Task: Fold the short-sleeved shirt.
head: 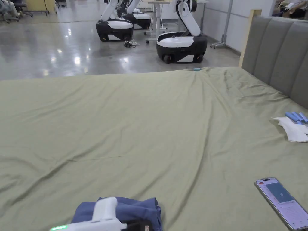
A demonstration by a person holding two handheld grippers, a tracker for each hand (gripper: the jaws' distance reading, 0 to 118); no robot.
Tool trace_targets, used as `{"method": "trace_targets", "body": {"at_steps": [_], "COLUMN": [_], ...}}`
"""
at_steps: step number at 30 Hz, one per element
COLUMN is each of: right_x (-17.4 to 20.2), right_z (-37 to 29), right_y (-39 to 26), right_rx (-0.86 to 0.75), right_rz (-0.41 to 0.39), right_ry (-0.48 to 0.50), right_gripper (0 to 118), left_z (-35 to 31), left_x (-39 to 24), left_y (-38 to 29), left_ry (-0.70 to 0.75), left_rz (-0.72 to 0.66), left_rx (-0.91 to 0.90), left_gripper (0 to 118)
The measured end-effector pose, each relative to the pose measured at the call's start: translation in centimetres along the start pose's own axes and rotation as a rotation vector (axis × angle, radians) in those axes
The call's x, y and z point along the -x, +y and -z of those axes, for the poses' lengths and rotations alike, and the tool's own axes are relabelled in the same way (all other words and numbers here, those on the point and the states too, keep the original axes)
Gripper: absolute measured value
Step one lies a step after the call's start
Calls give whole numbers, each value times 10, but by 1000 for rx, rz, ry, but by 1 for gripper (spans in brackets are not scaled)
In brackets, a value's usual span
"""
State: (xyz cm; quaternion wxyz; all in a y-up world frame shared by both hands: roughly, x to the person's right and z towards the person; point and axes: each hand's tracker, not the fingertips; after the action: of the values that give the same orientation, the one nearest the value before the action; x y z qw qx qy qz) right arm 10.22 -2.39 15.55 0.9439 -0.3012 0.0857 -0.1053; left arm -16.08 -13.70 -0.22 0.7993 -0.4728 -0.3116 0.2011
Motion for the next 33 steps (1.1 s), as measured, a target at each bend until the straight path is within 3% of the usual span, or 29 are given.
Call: {"method": "trace_targets", "body": {"at_steps": [6, 7, 9, 10, 11, 14, 15, 16, 19, 22, 25, 29, 30, 31, 32, 33], "right_x": [33, 41, 55, 62, 68, 80, 80, 80, 82, 93, 93, 85, 84, 83, 83, 82], "right_z": [54, 68, 94, 109, 124, 188, 210, 220, 212, 214, 208, 209, 210, 209, 209, 209], "right_y": [5, 10, 24, 33, 41, 47, 34, 19, 26, 20, 16, 18, 19, 20, 19, 18], "right_rx": [166, 186, 208, 201, 196, 455, 574, 613, 546, 544, 522, 516, 518, 519, 519, 518], "right_rz": [-88, -103, -110, -124, -140, -192, -247, -287, -234, -297, -305, -248, -245, -241, -240, -237], "right_ry": [166, 200, 282, 307, 295, 161, 101, 112, 123, 86, 81, 98, 103, 107, 108, 110], "right_gripper": [0, 0, 0, 0, 0, 0, 0, 0, 0, 0, 0, 0, 0, 0, 0, 0], "left_z": [-55, -75, -111, -128, -143, -172, -175, -176, -162, -141, -120, -111, -108, -104, -98, -93], "left_x": [-2, -4, 3, 9, 16, 42, 53, 62, 88, 110, 129, 136, 135, 131, 127, 125], "left_y": [13, 18, 19, 17, 14, 6, 3, 0, -4, -5, -6, 0, 3, 3, 4, 3], "left_ry": [-98, -94, -76, -65, -58, -69, -77, -87, -139, -148, -153, -260, -251, -247, -240, -172], "left_rz": [-8, 3, -3, -9, -22, -97, -134, -166, -243, -303, -399, -436, -445, -435, -422, -395], "left_rx": [-176, -228, -300, -320, -348, -393, -385, -381, -303, -256, -206, -196, -190, -189, -175, -166], "left_gripper": [10, 18, 66, 81, 86, 87, 87, 88, 92, 92, 91, 90, 86, 73, 37, 36]}}
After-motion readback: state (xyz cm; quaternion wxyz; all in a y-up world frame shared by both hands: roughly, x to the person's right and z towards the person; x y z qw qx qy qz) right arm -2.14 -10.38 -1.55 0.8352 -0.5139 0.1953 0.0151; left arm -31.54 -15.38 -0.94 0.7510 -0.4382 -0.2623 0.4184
